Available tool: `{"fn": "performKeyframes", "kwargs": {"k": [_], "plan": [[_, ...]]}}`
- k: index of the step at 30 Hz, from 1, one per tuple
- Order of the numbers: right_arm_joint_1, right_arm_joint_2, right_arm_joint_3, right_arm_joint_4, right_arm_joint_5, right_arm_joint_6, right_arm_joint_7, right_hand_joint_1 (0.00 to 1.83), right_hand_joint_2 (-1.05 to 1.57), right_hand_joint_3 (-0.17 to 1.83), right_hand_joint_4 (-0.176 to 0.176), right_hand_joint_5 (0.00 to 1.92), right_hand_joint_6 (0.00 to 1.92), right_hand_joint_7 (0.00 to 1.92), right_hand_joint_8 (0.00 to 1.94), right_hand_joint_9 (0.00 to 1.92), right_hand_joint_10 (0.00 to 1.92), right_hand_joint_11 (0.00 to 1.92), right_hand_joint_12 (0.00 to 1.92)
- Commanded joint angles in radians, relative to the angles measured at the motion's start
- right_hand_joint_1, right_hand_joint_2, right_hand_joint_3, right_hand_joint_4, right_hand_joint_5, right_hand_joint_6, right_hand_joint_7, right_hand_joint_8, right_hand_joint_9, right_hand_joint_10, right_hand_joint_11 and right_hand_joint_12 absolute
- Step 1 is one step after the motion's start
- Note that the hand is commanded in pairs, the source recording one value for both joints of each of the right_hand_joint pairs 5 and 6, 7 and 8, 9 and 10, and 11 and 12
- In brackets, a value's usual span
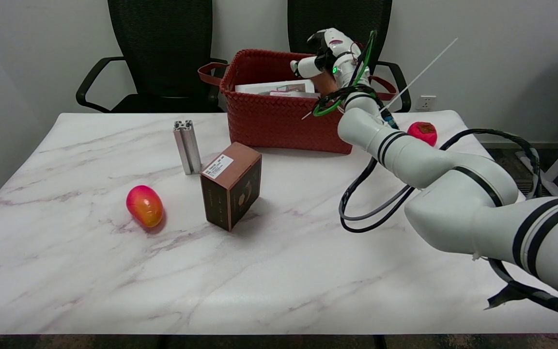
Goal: Place the grapes into the brown storage basket.
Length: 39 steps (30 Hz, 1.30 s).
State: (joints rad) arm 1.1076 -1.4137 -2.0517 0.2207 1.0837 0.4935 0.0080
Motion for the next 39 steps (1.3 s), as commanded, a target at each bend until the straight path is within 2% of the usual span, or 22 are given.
{"fn": "performKeyframes", "kwargs": {"k": [1, 2, 5, 9, 13, 18, 27, 32, 39], "plan": [[-0.023, 0.010, -0.005, 0.076, 0.029, -0.007, -0.039, 0.90, 0.53, 0.58, 0.000, 0.33, 0.33, 0.71, 0.71, 0.54, 0.54, 0.51, 0.51], [-0.025, 0.010, -0.004, 0.079, 0.029, -0.007, -0.040, 0.90, 0.51, 0.54, 0.000, 0.28, 0.28, 0.62, 0.62, 0.50, 0.50, 0.45, 0.45], [-0.033, 0.012, -0.004, 0.098, 0.029, -0.007, -0.045, 0.89, 0.49, 0.46, 0.000, 0.19, 0.19, 0.54, 0.54, 0.45, 0.45, 0.36, 0.36], [-0.065, 0.023, 0.006, 0.189, 0.065, 0.017, -0.045, 0.89, 0.37, 0.32, 0.000, 0.12, 0.12, 0.47, 0.47, 0.41, 0.41, 0.33, 0.33], [-0.159, 0.087, 0.006, 0.415, 0.188, 0.078, -0.046, 0.88, 0.23, 0.10, 0.000, 0.03, 0.03, 0.38, 0.38, 0.32, 0.32, 0.15, 0.15], [-0.320, 0.183, 0.016, 0.696, 0.290, 0.207, -0.056, 0.88, 0.17, 0.05, 0.000, 0.00, 0.00, 0.30, 0.30, 0.20, 0.20, 0.04, 0.04], [-0.641, 0.267, 0.019, 1.105, 0.323, 0.557, -0.091, 0.86, 0.17, 0.01, 0.000, 0.00, 0.00, 0.25, 0.25, 0.20, 0.20, 0.04, 0.04], [-0.793, 0.258, 0.015, 1.226, 0.307, 0.672, -0.092, 0.85, 0.20, -0.01, 0.000, 0.00, 0.00, 0.26, 0.26, 0.21, 0.21, 0.08, 0.08], [-0.959, 0.238, -0.039, 1.284, 0.221, 0.845, -0.092, 0.83, 0.29, -0.03, 0.000, 0.00, 0.00, 0.28, 0.28, 0.23, 0.23, 0.09, 0.09]]}}
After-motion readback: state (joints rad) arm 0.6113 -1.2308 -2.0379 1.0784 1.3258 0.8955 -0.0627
